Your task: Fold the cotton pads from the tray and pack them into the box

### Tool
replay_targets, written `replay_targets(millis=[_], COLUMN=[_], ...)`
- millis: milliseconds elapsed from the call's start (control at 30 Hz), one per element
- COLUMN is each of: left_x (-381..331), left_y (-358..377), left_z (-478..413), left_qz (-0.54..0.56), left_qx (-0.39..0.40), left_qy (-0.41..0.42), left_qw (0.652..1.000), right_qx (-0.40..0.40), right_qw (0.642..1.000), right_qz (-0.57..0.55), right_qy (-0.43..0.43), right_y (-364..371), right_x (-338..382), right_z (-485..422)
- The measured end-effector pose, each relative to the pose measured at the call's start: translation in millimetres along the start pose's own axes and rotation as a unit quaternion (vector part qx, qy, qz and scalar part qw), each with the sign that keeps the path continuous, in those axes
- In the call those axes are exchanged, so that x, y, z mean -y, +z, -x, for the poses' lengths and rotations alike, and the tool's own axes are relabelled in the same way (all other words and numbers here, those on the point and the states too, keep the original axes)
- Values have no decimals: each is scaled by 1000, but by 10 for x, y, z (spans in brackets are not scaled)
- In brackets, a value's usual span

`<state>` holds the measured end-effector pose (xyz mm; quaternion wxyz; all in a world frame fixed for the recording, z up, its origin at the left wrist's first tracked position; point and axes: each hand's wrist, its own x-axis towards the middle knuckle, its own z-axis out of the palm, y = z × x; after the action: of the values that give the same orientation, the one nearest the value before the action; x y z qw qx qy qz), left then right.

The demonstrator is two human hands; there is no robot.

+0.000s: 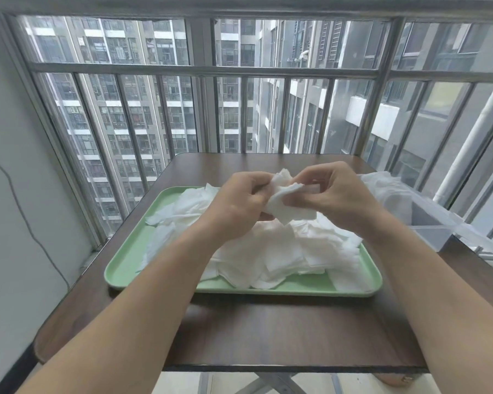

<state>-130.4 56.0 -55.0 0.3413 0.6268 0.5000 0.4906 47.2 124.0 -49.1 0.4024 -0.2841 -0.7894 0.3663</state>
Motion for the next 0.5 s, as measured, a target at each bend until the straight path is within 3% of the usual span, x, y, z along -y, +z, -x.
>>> replay_targets(millis=[300,500], left_x=[-94,-22], left_y=[-7,-46], left_z=[46,0], left_qz=[69,103], left_qx=[63,35], left_qy=[-27,-34], left_qw=[995,994], right_qx=[-61,-56], right_qw=[996,997], right_qz=[63,-52], right_qy=[-21,14], right_y=[-4,-78], right_x=[2,32], right_z=[9,35])
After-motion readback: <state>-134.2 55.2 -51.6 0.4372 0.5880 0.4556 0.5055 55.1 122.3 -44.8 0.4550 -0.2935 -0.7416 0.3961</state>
